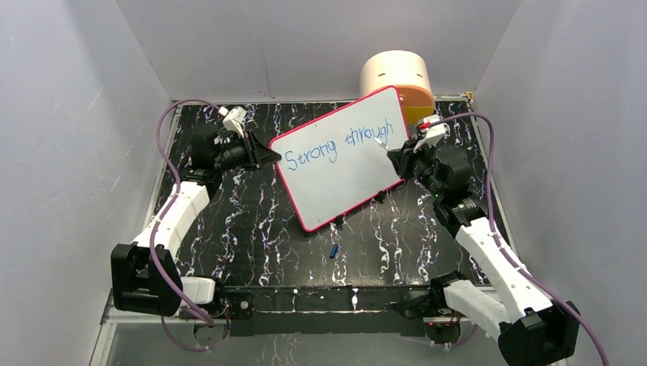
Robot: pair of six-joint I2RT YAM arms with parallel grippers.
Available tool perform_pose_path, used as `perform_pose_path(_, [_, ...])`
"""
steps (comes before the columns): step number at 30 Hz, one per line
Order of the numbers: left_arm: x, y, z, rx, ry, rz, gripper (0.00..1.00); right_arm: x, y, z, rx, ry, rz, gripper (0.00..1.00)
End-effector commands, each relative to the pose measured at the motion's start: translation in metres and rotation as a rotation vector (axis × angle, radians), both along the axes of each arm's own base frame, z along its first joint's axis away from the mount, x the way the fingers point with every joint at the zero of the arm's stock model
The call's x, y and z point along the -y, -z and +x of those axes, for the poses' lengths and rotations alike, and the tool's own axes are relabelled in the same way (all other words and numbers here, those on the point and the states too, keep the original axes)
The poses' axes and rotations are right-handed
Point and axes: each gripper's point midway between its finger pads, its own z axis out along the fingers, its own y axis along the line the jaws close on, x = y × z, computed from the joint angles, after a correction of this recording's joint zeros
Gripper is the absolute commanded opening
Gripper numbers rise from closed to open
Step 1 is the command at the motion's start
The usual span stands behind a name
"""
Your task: Write a sentence on the whiteboard
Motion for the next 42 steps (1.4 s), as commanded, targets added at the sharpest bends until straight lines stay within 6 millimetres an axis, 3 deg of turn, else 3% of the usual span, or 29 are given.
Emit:
perform_pose_path(1, [0.000,-0.003,0.010,0.058,0.035,0.054,0.16,-0.012,-0.024,-0.003,0.079,-0.052,0.053,0.00])
perform_pose_path(12, [0.009,-0.013,0.007,0.107,0.154,0.005,0.18,-0.049,-0.003,-0.018,0.081,-0.083,-0.017,0.00])
perform_pose_path(23, [0.012,-0.017,0.007,0.116,0.190,-0.073,0.18,-0.078,0.004,-0.032,0.088,-0.132,-0.039,0.00])
perform_pose_path(32, [0.008,-0.006,0.006,0.094,0.214,-0.080,0.00,-0.087,0.020,-0.045,0.079,-0.143,-0.061,0.00])
perform_pose_path(42, [0.002,0.010,0.002,0.082,0.234,-0.029,0.00,-0.090,0.031,-0.055,0.076,-0.153,-0.088,0.00])
